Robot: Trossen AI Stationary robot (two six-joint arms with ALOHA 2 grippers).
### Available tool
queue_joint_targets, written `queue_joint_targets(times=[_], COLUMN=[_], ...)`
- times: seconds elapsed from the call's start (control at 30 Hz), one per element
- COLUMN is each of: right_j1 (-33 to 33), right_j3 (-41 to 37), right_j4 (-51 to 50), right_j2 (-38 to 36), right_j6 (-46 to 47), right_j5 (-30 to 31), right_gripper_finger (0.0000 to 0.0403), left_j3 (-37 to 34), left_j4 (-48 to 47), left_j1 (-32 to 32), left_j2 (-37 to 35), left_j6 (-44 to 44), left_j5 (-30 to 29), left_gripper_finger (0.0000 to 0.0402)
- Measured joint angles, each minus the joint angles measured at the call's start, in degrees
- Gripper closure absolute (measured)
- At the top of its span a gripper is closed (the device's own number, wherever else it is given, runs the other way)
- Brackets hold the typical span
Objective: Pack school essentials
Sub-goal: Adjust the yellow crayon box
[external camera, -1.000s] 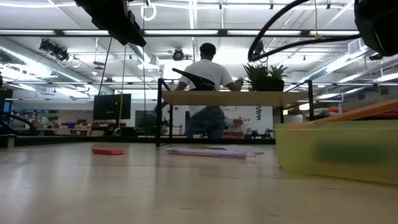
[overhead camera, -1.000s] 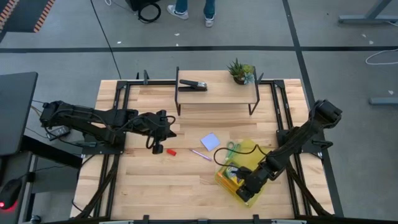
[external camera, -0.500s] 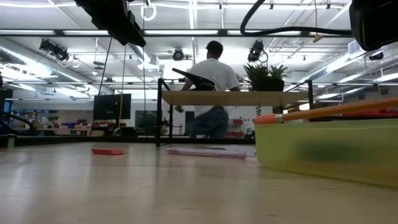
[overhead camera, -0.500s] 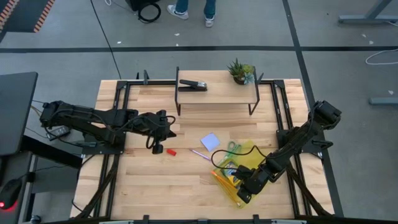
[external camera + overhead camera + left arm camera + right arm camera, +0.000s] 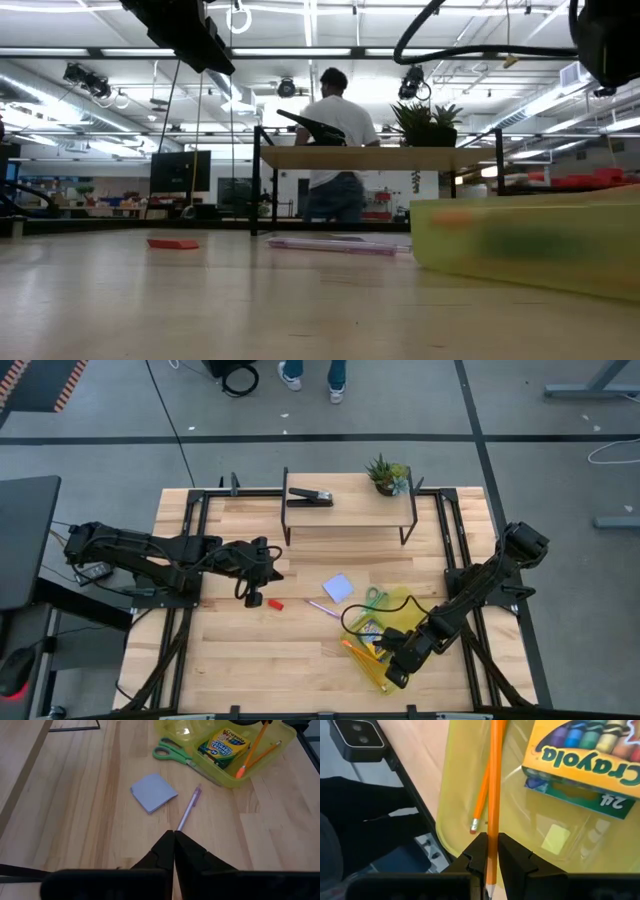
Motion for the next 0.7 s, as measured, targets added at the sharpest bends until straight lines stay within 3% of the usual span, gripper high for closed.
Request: queue_joint_targets(times=[0.27,0.7], right_j1=[0.0,-0.3], right_j3=[0.0,0.0], right_j4=[0.0,-1.5], right_j2=[0.0,-0.9], right_j6=[-0.2,0.5], right_j5=[1.7,1.1], right_gripper_finger=[0.0352,0.0297], left_j3=[0.0,0.0], left_j4=[0.0,0.1], left_j1=[0.0,0.0], left_j2=[0.0,0.4], left_j6=[-0.4,-0.5], left_j5=[0.0,0.0], left_gripper_finger=[0.039,0.0372])
